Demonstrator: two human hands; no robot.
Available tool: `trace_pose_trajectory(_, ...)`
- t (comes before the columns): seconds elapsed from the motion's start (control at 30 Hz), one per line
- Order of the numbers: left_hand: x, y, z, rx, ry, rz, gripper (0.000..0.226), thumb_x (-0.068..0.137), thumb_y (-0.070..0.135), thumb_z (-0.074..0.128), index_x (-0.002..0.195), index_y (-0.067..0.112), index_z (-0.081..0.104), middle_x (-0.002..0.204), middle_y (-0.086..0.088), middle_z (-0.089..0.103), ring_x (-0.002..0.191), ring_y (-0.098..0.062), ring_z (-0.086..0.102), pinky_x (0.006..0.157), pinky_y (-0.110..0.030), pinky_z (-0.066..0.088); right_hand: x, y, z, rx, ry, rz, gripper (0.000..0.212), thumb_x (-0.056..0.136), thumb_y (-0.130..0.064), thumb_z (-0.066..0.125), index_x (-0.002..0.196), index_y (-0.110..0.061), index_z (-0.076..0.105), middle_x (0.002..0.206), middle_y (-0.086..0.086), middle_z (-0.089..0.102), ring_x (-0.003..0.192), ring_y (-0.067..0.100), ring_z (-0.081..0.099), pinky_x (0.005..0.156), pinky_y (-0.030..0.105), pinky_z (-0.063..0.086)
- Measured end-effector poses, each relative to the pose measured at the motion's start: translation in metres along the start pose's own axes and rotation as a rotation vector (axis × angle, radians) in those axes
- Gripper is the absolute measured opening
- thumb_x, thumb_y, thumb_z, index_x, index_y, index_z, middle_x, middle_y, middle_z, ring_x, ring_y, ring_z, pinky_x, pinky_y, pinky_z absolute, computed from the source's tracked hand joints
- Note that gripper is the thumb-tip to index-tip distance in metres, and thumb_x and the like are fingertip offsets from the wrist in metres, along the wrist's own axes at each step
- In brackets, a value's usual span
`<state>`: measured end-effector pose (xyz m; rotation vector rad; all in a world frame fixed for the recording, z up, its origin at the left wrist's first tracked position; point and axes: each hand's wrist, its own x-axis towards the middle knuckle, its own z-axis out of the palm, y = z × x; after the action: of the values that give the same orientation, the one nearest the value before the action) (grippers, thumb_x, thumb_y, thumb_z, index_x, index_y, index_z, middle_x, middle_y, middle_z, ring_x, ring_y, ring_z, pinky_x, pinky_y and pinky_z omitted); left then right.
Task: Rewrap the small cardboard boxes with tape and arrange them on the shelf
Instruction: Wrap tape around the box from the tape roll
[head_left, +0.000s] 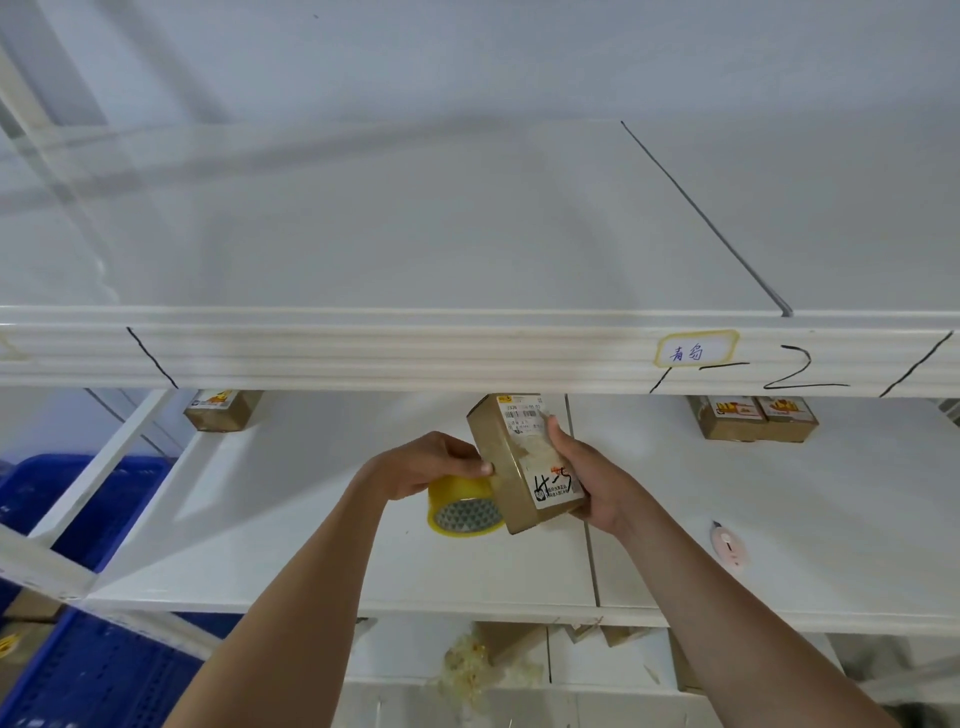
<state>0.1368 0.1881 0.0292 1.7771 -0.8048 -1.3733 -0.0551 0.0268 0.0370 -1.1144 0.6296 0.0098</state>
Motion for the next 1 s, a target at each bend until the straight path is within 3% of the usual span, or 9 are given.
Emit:
trace_pose_trajectory(0.1, 0.002, -0.005, 0.002, 0.171, 0.112, 0.026, 0.053, 0.063, 0.056, 0.086, 0.1, 0.018, 0.079, 0.103, 0.0, 0.077, 0.103, -0.024, 0.071, 0.101, -0.042, 0.054, 0.006, 0.002, -0.004, -0.106, 0.049, 0.013, 0.055, 0.097, -0.053, 0.053, 0.13, -0.01, 0.064, 0.117, 0.013, 0.073, 0.107, 0.032, 0.07, 0.093, 0.049, 0.057)
trace_pose_trajectory(0.17, 0.007, -0.009, 0.004, 0.221, 0.23, 0.005, 0.05, 0.059, 0.063, 0.086, 0.085, 0.021, 0.079, 0.094, 0.001, 0.077, 0.098, -0.025, 0.071, 0.093, -0.041, 0.056, 0.008, 0.001, 0.001, -0.257, 0.092, 0.018, 0.061, 0.092, -0.059, 0.057, 0.129, -0.011, 0.063, 0.115, 0.011, 0.074, 0.108, 0.031, 0.07, 0.099, 0.054, 0.053)
trace_pose_trajectory(0.3, 0.013, -0.003, 0.011, 0.281, 0.286, -0.026, 0.037, 0.067, 0.058, 0.086, 0.077, 0.024, 0.077, 0.088, 0.003, 0.076, 0.092, -0.022, 0.071, 0.083, -0.034, 0.054, 0.011, 0.003, 0.014, -0.525, 0.177, 0.035, 0.082, 0.071, -0.071, 0.075, 0.132, -0.023, 0.048, 0.114, -0.006, 0.067, 0.102, 0.012, 0.068, 0.086, 0.035, 0.058)
trace_pose_trajectory(0.4, 0.014, 0.0, 0.011, 0.348, 0.279, -0.039, 0.037, 0.066, 0.06, 0.083, 0.078, 0.026, 0.077, 0.088, 0.001, 0.075, 0.091, -0.025, 0.071, 0.084, -0.038, 0.057, 0.017, 0.008, 0.015, -0.539, 0.186, 0.069, 0.107, 0.054, -0.07, 0.086, 0.138, -0.022, 0.04, 0.123, -0.006, 0.062, 0.108, 0.013, 0.064, 0.091, 0.036, 0.056)
trace_pose_trajectory(0.57, 0.014, -0.004, 0.012, 0.353, 0.324, -0.047, 0.03, 0.078, 0.056, 0.078, 0.079, 0.025, 0.077, 0.086, 0.004, 0.072, 0.086, -0.02, 0.068, 0.082, -0.036, 0.056, 0.017, 0.003, 0.016, -0.483, 0.209, 0.041, 0.063, 0.066, -0.038, 0.093, 0.113, -0.023, 0.054, 0.106, -0.003, 0.069, 0.095, 0.014, 0.069, 0.079, 0.032, 0.059)
trace_pose_trajectory(0.67, 0.007, -0.008, 0.008, 0.246, 0.3, -0.014, 0.041, 0.083, 0.049, 0.078, 0.053, 0.025, 0.064, 0.056, 0.013, 0.048, 0.066, -0.014, 0.045, 0.065, -0.026, 0.034, 0.018, 0.001, 0.007, -0.406, 0.253, 0.035, 0.065, 0.062, -0.035, 0.094, 0.115, -0.017, 0.062, 0.103, 0.004, 0.075, 0.092, 0.02, 0.074, 0.083, 0.041, 0.062)
trace_pose_trajectory(0.73, 0.005, -0.011, 0.005, 0.244, 0.257, -0.009, 0.042, 0.084, 0.043, 0.079, 0.051, 0.024, 0.061, 0.053, 0.011, 0.04, 0.065, -0.014, 0.037, 0.063, -0.027, 0.027, 0.016, 0.0, 0.002, -0.388, 0.248, 0.043, 0.054, 0.065, -0.032, 0.093, 0.109, -0.015, 0.066, 0.1, 0.006, 0.076, 0.09, 0.021, 0.075, 0.079, 0.039, 0.063)
trace_pose_trajectory(0.9, 0.005, -0.013, 0.0, 0.238, 0.251, -0.019, 0.044, 0.081, 0.046, 0.081, 0.059, 0.015, 0.058, 0.056, 0.007, 0.037, 0.064, -0.013, 0.035, 0.062, -0.026, 0.026, 0.009, -0.001, 0.002, -0.365, 0.234, 0.05, 0.046, 0.072, -0.028, 0.089, 0.11, -0.014, 0.068, 0.099, 0.007, 0.077, 0.085, 0.017, 0.074, 0.056, 0.025, 0.055)
trace_pose_trajectory(1.0, 0.007, -0.014, -0.001, 0.251, 0.259, -0.028, 0.046, 0.079, 0.048, 0.082, 0.052, 0.019, 0.058, 0.055, 0.008, 0.04, 0.064, -0.013, 0.04, 0.064, -0.025, 0.03, 0.01, 0.001, 0.0, -0.34, 0.228, 0.053, 0.05, 0.073, -0.028, 0.089, 0.116, -0.014, 0.067, 0.101, 0.007, 0.076, 0.087, 0.018, 0.073, 0.055, 0.024, 0.054)
